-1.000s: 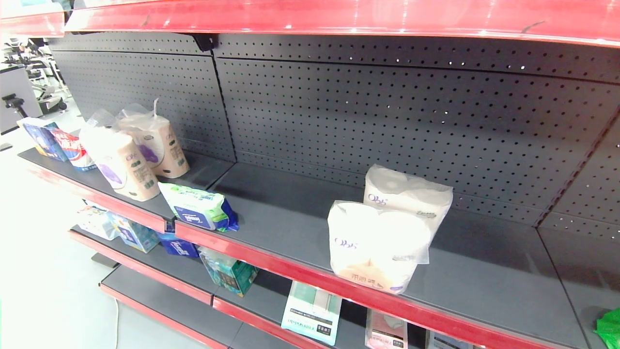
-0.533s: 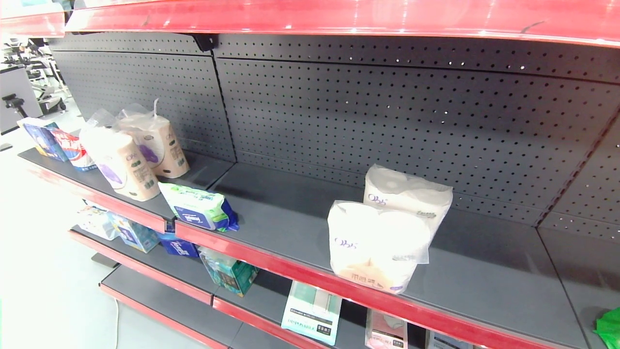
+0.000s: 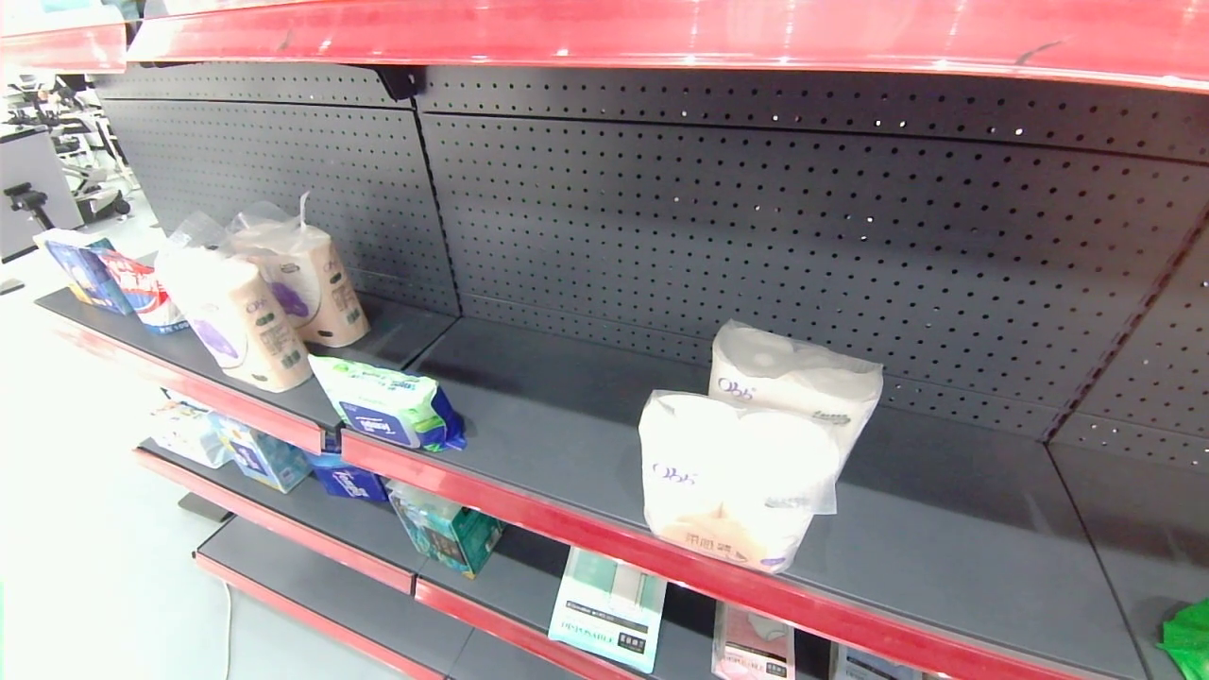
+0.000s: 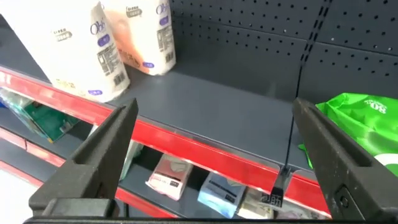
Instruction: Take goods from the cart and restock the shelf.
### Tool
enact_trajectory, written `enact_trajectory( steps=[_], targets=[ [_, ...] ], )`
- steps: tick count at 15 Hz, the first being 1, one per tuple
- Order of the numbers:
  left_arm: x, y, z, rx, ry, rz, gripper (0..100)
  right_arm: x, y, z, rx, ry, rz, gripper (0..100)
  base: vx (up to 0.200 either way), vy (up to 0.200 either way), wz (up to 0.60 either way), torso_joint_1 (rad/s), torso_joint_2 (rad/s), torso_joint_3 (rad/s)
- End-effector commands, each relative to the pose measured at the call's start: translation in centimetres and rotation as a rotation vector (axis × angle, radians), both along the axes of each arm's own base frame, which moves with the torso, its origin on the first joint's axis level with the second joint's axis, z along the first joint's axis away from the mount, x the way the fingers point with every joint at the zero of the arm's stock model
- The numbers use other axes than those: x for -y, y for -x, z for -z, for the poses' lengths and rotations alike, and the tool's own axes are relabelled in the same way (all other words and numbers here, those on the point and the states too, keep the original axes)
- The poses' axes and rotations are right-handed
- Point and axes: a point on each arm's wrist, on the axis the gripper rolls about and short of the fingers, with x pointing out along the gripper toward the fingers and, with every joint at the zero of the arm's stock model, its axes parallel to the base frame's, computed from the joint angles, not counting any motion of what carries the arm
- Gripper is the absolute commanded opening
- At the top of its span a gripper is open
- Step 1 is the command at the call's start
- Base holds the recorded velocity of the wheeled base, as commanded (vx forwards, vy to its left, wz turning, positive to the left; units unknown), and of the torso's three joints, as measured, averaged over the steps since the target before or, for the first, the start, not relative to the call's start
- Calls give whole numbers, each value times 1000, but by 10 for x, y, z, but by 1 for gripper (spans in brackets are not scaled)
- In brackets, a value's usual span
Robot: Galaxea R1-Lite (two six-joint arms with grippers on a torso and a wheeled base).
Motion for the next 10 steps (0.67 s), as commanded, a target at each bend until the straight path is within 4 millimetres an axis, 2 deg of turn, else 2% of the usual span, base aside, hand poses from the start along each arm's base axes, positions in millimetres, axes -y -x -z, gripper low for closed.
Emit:
enact_trajectory(
  steps=[1, 2, 10],
  targets=[
    [0, 0, 0, 1, 0, 0, 100, 0, 0, 1, -3, -4, 2, 100, 0, 0, 0, 0, 0, 0],
    [0, 0, 1, -1, 0, 2, 100, 0, 0, 0, -2, -7, 10, 100, 0, 0, 0, 0, 0, 0],
    [0, -1, 5, -15, 7, 2, 100, 0, 0, 0, -2, -6, 12, 100, 0, 0, -600, 5, 0, 1]
  ],
)
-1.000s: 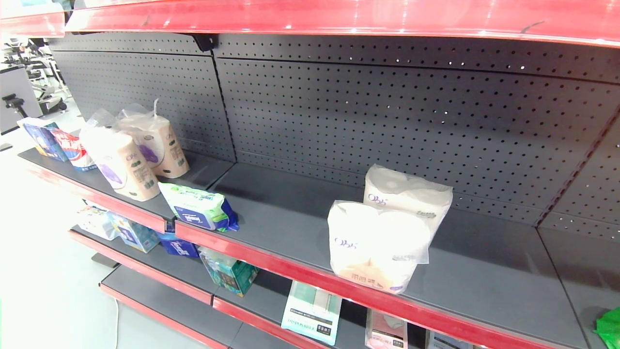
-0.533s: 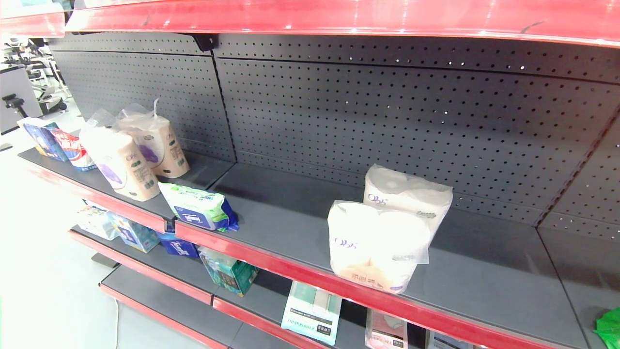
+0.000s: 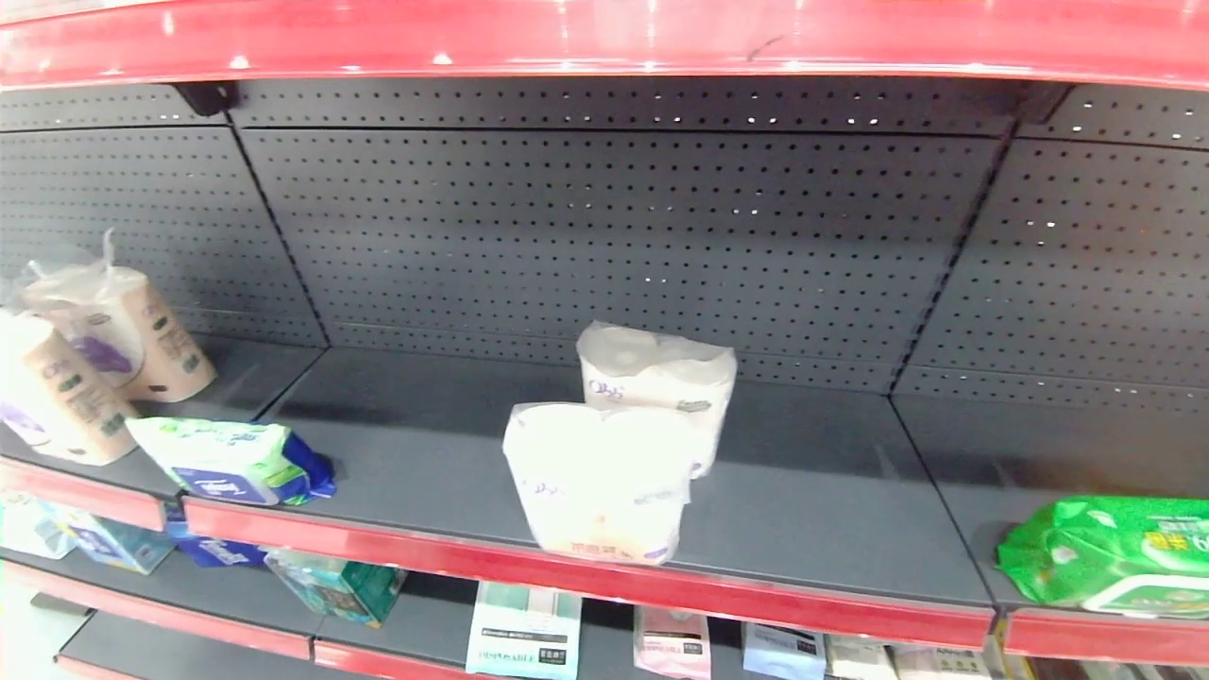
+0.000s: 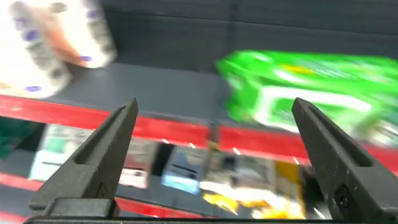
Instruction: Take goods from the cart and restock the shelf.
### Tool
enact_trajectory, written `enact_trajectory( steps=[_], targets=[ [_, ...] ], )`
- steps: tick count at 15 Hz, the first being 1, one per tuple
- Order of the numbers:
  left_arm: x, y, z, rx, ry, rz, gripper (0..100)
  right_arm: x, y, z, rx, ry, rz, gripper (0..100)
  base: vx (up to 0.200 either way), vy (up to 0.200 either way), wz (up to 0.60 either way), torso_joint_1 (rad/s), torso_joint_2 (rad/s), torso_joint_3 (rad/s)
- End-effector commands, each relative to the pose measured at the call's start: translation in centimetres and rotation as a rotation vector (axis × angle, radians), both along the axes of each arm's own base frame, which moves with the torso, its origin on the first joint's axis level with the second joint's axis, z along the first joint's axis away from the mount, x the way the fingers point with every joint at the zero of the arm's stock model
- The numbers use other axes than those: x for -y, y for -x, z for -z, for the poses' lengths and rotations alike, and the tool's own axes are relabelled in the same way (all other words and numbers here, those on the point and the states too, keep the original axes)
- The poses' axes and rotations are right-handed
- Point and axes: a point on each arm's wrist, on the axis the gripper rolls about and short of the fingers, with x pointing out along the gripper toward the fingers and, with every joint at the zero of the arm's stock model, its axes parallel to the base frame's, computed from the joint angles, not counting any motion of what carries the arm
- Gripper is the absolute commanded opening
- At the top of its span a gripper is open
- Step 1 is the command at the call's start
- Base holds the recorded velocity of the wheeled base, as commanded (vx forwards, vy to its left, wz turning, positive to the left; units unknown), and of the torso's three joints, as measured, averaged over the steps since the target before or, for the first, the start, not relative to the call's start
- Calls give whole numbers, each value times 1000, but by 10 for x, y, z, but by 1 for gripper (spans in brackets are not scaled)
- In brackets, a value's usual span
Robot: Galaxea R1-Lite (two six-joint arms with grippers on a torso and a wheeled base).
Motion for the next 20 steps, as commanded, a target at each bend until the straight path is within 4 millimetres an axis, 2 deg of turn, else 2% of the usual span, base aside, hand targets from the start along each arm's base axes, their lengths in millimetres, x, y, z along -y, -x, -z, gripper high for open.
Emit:
enact_trajectory(
  steps=[1, 7, 16, 20],
  targets=[
    [0, 0, 0, -1, 7, -1, 100, 0, 0, 0, -1, 1, -3, 100, 0, 0, -600, 2, 7, 7],
    [0, 1, 0, 4, 12, -5, 100, 0, 0, 0, 0, 3, -3, 100, 0, 0, -600, 4, 2, 0],
    [0, 2, 1, 10, 15, -3, 100, 0, 0, 0, -2, 4, -8, 100, 0, 0, 0, 0, 0, 0],
    [0, 1, 1, 5, 14, -2, 100, 0, 0, 0, -2, 3, -10, 100, 0, 0, 600, 4, 4, 1]
  ],
)
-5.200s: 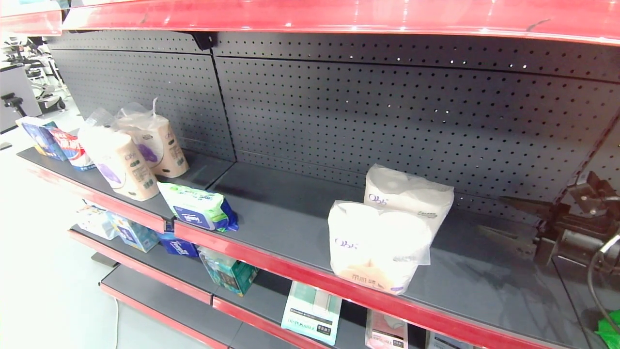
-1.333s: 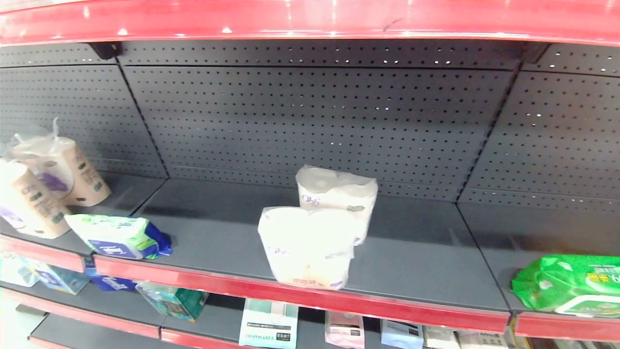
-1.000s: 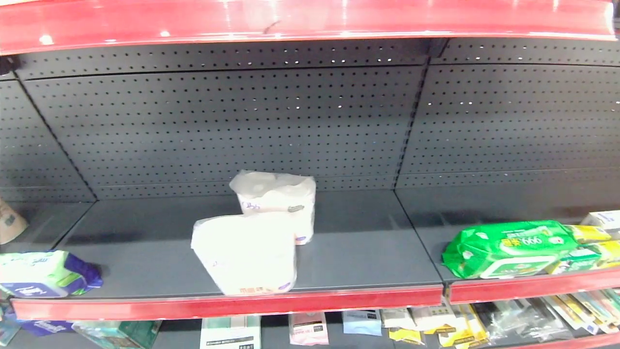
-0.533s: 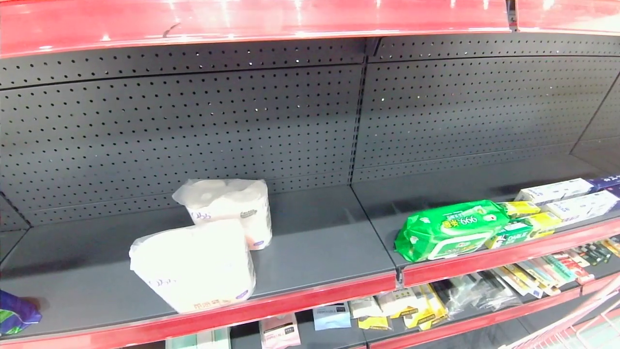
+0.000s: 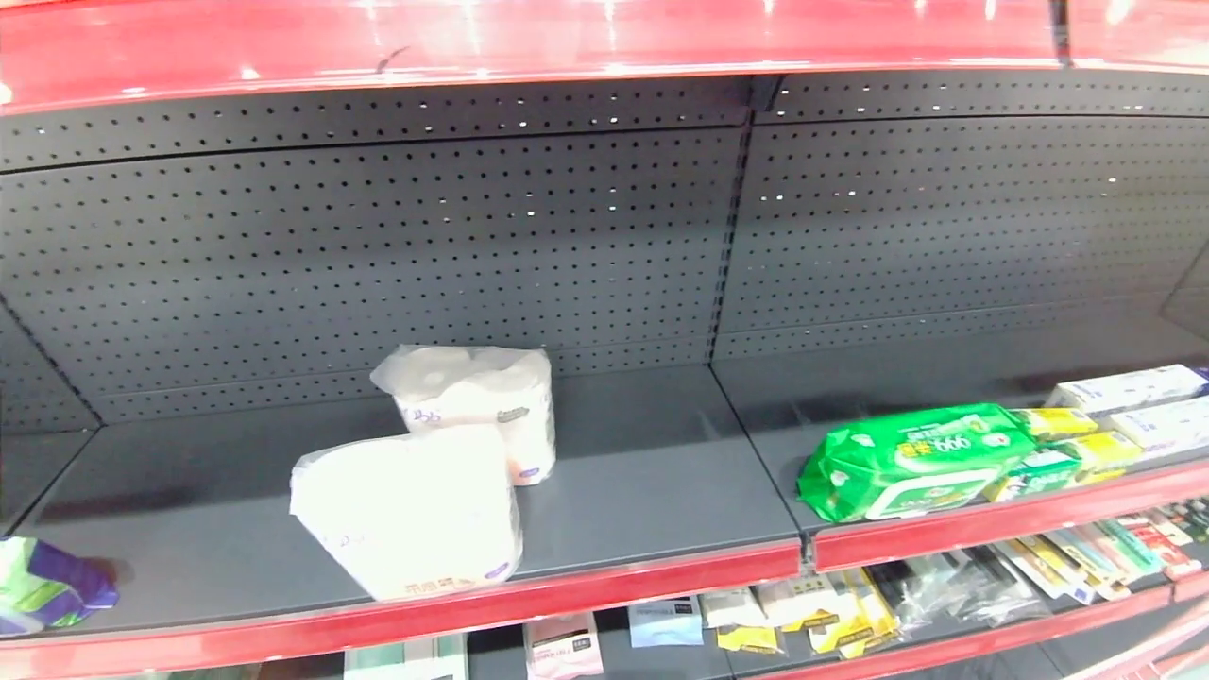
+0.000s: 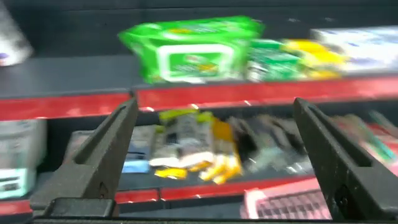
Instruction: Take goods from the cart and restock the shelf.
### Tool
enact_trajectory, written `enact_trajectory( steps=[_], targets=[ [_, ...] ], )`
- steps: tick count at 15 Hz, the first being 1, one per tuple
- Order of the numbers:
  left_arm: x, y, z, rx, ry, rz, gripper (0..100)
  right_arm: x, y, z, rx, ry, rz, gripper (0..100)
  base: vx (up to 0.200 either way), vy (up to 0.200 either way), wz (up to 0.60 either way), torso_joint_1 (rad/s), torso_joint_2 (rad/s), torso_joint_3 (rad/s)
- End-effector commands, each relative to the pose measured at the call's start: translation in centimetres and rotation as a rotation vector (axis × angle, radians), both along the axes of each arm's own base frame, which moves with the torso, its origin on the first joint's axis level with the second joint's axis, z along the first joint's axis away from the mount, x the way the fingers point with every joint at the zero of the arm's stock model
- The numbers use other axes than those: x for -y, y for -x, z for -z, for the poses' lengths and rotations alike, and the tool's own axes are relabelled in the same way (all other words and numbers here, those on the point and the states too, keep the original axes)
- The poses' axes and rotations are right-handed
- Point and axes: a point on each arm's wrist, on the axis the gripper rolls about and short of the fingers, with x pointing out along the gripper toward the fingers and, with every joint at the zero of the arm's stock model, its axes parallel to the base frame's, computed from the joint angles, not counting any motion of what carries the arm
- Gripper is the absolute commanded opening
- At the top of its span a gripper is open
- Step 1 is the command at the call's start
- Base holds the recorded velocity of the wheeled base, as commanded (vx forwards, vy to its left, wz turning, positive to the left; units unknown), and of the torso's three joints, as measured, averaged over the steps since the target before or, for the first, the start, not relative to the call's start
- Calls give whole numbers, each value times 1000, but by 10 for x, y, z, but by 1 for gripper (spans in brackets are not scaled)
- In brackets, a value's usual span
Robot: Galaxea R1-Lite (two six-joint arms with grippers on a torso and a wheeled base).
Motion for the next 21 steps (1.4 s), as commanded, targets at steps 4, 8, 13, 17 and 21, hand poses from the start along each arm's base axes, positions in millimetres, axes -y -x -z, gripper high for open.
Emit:
enact_trajectory(
  steps=[4, 8, 13, 17, 21],
  targets=[
    [0, -1, -13, 29, 5, -1, 100, 0, 0, 0, -3, -13, -2, 100, 0, 0, 0, 0, 0, 0],
    [4, -29, -57, -10, 54, -81, 100, 0, 0, 1, -6, -43, -1, 100, 0, 0, 0, 0, 0, 0],
    [8, -81, -58, -256, 69, -286, 100, 0, 0, 1, -6, -43, -1, 100, 0, 0, 0, 0, 0, 0],
    [4, -133, -53, -465, 13, -437, 100, 0, 0, 1, -6, -44, -1, 100, 0, 0, 0, 0, 0, 0],
    [-1, -176, -41, -632, -15, -469, 100, 0, 0, 1, -6, -44, -1, 100, 0, 0, 0, 0, 0, 0]
  ],
)
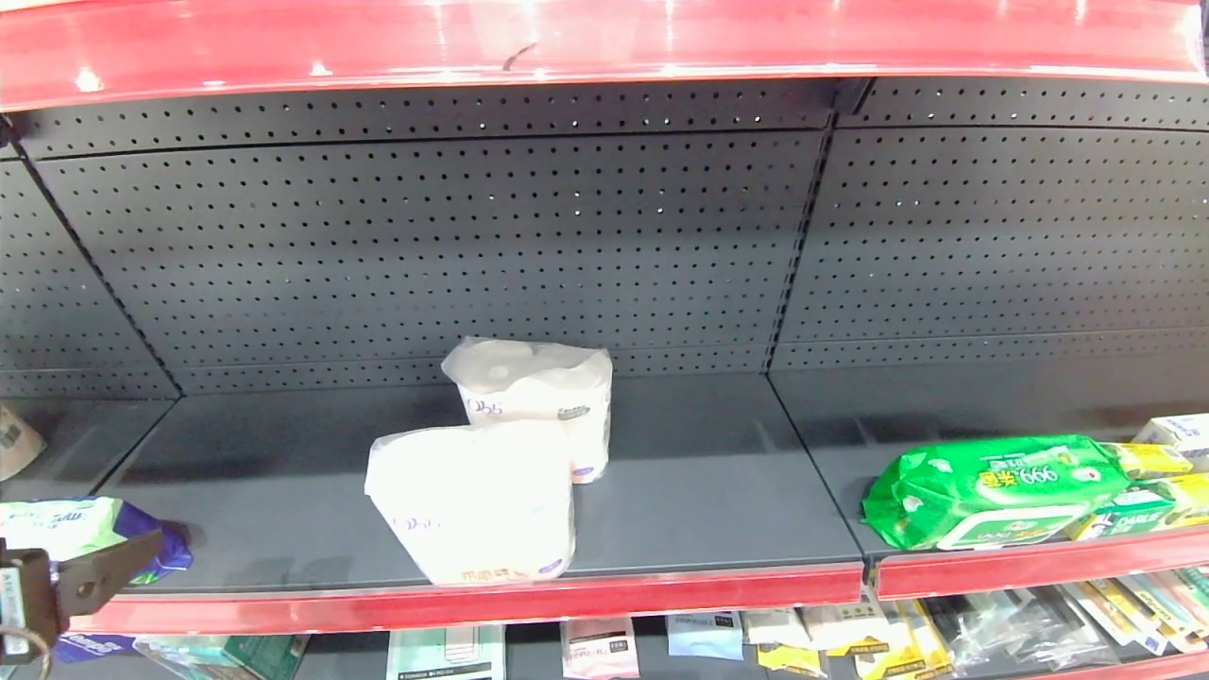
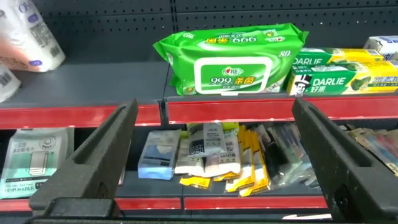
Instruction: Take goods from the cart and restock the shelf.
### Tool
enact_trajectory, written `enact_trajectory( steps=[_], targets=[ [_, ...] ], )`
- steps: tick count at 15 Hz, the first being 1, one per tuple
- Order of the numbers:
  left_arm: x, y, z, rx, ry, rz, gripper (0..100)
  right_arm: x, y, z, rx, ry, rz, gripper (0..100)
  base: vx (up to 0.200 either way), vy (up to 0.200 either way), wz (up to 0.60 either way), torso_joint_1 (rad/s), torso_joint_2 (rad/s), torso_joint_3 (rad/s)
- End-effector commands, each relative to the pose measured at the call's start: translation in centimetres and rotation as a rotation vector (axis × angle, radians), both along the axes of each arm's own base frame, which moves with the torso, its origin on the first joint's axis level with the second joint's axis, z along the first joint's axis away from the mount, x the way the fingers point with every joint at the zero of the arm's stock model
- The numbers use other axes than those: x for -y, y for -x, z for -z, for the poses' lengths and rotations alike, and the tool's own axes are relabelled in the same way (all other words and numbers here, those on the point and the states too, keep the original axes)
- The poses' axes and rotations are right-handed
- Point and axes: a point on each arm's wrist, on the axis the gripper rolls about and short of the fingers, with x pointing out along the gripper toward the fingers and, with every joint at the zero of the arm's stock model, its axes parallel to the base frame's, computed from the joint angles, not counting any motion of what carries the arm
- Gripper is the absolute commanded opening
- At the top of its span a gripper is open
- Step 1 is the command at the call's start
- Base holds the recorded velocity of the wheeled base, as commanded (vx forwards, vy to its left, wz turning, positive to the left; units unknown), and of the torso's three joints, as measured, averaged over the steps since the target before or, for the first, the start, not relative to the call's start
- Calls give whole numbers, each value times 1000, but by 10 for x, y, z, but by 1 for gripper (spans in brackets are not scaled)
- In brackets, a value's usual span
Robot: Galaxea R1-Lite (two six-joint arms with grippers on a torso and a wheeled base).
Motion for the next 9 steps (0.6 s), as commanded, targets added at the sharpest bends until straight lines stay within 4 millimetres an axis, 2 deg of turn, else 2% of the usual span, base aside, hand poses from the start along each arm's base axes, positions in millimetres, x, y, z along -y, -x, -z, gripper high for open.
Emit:
enact_trajectory(
  steps=[1, 4, 9],
  targets=[
    [-3, -40, 18, -180, 0, -13, 100, 0, 0, 0, -1, 0, -1, 100, 0, 0, 0, 0, 0, 0],
    [-1, -54, 29, -245, 1, 7, 100, 0, 0, 0, -1, 0, -1, 100, 0, 0, 0, 0, 0, 0],
    [-4, -83, 39, -227, -39, 28, 100, 0, 0, 0, -1, 0, -1, 100, 0, 0, 0, 0, 0, 0]
  ],
)
